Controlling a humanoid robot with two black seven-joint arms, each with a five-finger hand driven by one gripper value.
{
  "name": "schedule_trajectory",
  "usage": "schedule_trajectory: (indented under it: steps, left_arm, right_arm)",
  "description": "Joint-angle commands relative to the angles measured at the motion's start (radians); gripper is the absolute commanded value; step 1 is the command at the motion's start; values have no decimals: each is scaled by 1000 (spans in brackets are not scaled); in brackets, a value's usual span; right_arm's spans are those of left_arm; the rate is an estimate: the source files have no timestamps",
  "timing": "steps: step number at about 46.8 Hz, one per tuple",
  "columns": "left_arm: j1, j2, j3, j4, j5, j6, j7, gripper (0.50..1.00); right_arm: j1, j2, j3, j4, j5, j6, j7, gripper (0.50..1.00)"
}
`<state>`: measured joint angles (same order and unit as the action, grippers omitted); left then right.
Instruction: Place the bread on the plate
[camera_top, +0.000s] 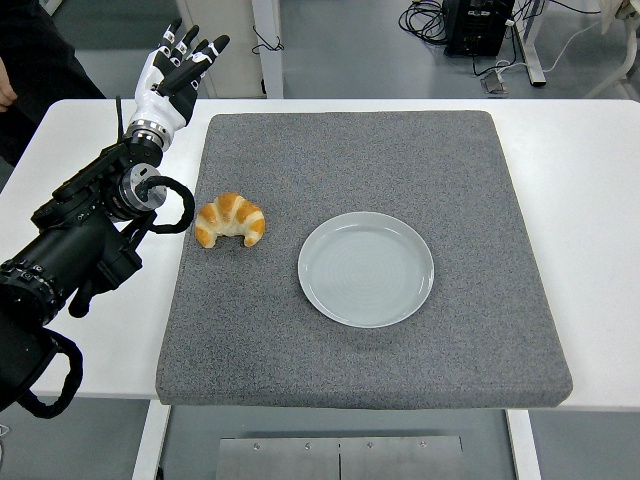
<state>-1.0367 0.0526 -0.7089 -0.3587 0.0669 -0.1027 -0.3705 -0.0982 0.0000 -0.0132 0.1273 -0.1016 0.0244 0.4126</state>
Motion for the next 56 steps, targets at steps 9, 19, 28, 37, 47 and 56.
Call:
schedule_trajectory:
  steps: [9,19,28,37,47,56]
  left_arm:
    - [3,12,69,-29,8,0,-1,968]
    - [17,59,114,-127,10,6,79,963]
    - [18,159,218,-255,16,11,84,963]
    - [20,217,305,-347,91,18,97,946]
    - [33,254,336,-404,255,41,93,946]
    - [35,334,339,-532,408,43,93,946]
  right_arm:
    - [0,0,1,0,0,0,0,1000]
    - [0,0,1,0,0,0,0,1000]
    - [0,0,1,0,0,0,0,1000]
    - [0,0,1,0,0,0,0,1000]
    - [0,0,1,0,0,2,0,1000]
    - [0,0,-1,0,0,0,0,1000]
